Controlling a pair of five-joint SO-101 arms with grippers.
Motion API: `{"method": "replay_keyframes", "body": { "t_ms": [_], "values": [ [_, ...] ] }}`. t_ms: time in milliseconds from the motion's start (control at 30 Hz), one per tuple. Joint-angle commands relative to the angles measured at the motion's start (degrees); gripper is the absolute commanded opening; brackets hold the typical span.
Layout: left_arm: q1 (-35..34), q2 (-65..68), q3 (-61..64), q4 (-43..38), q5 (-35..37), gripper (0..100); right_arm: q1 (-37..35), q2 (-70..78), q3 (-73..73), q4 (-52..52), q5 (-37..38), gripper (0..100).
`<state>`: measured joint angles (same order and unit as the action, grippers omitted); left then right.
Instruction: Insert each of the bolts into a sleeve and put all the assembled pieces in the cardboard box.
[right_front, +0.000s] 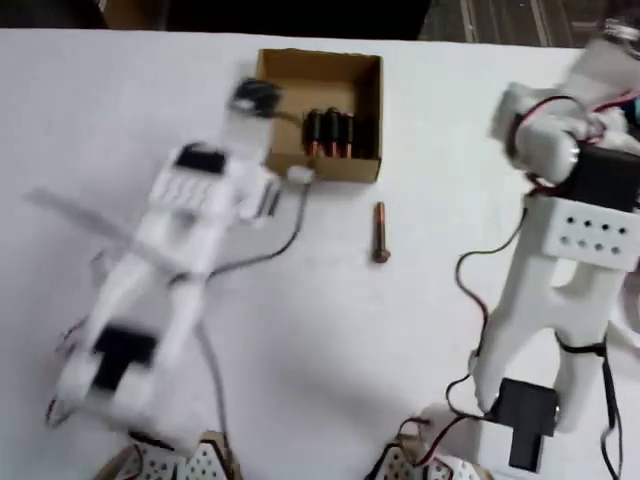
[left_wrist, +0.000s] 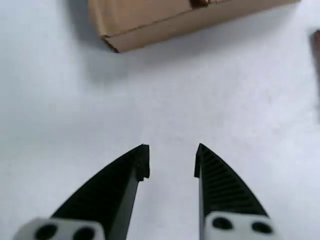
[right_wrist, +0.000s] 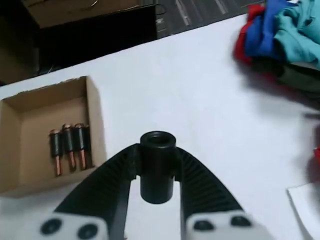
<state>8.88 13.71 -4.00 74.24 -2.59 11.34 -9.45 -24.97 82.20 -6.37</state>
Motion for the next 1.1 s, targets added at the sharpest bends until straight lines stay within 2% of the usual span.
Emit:
{"method": "replay_keyframes", "body": {
  "t_ms": [0, 67, 133, 233, 300, 400, 467, 700, 1067],
  "values": [
    [6.4, 17.6, -34.9, 18.9, 6.4, 17, 4.0, -3.1, 0.3, -2.7, -1.2, 1.9],
    [9.8, 25.1, -49.6, 24.8, 8.5, 17, 5.8, -3.1, 0.3, -2.7, -3.7, 1.9],
    [13.2, 31.7, -61.2, 26.9, 8.9, 17, 7.1, -3.1, 0.3, -2.7, -4.8, 1.9],
    [16.6, 39.6, -69.8, 26.5, 9.1, 17, 8.0, -3.2, 0.3, -3.6, -5.0, 1.9],
    [18.3, 44.0, -72.7, 25.0, 12.2, 17, 8.1, -3.2, 0.3, -3.7, -4.7, 1.9],
    [18.9, 48.8, -76.8, 22.9, 20.7, 18, 8.1, -3.1, 0.4, -3.7, -4.7, 1.9],
    [18.9, 51.0, -78.9, 22.7, 23.5, 18, 8.1, -3.1, 0.4, -3.8, -4.7, 1.9],
    [19.0, 54.1, -80.6, 21.4, 23.7, 18, 7.6, -3.1, 0.4, -3.9, -4.7, 2.0],
    [23.4, 54.5, -79.6, 19.6, 23.7, 17, 8.0, -3.1, 0.4, -4.7, -4.7, 2.0]
  ]
}}
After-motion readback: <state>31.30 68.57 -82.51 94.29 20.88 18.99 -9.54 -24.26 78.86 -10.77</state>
